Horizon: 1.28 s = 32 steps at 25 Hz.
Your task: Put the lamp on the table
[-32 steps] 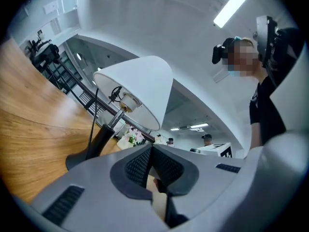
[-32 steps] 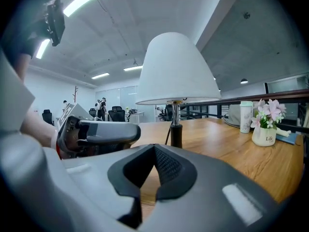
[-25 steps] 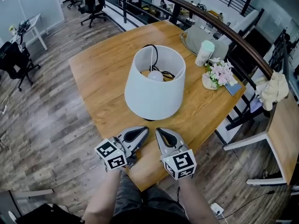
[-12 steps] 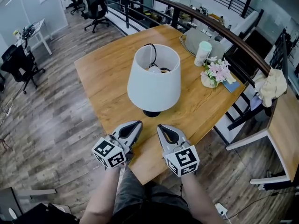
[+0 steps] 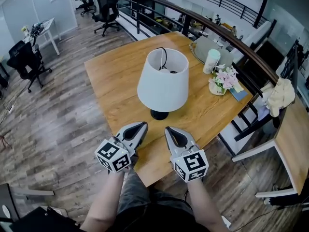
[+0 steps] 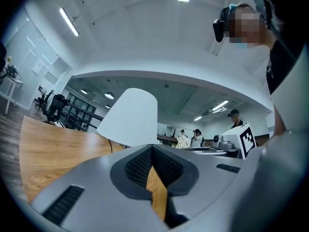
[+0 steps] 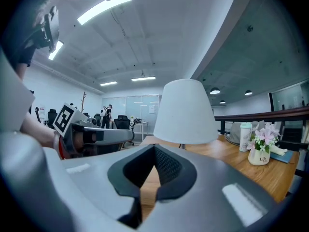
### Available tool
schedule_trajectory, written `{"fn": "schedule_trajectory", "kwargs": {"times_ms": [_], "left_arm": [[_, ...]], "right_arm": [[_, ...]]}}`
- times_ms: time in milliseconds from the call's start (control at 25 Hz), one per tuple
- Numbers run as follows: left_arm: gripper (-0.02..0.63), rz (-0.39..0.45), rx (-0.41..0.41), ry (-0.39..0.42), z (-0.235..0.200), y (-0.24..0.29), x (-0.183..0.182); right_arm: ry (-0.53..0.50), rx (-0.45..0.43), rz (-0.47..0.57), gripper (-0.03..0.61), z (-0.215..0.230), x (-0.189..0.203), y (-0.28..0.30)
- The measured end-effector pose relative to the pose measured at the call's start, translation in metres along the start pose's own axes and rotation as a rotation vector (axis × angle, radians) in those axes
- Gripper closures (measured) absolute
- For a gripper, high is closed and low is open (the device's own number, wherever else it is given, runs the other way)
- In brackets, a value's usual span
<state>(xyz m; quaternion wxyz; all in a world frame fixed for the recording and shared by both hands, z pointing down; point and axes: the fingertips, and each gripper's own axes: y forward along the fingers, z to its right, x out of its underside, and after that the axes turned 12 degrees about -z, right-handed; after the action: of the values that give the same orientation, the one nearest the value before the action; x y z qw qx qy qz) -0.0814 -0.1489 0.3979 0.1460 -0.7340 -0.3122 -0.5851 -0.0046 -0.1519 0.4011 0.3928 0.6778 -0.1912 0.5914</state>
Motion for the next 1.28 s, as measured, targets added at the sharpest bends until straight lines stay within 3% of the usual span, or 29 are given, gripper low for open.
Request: {"fn": "schedule_trajectory", "kwargs": {"times_ms": [600,1280], "left_arm": [[0.617,0.015,-0.039,0.031,0.014,-0.023,-0.019],[0.617,0.017,-0.031,0.063,0.025,-0.027,-0.03]], "right_arm": [[-0.019,-0.019,0.037,0.572,-0.019,-0.022,-0.007],[-0.009,-0.012,0.071,0.572,-0.019,-0.034,-0.014]]}}
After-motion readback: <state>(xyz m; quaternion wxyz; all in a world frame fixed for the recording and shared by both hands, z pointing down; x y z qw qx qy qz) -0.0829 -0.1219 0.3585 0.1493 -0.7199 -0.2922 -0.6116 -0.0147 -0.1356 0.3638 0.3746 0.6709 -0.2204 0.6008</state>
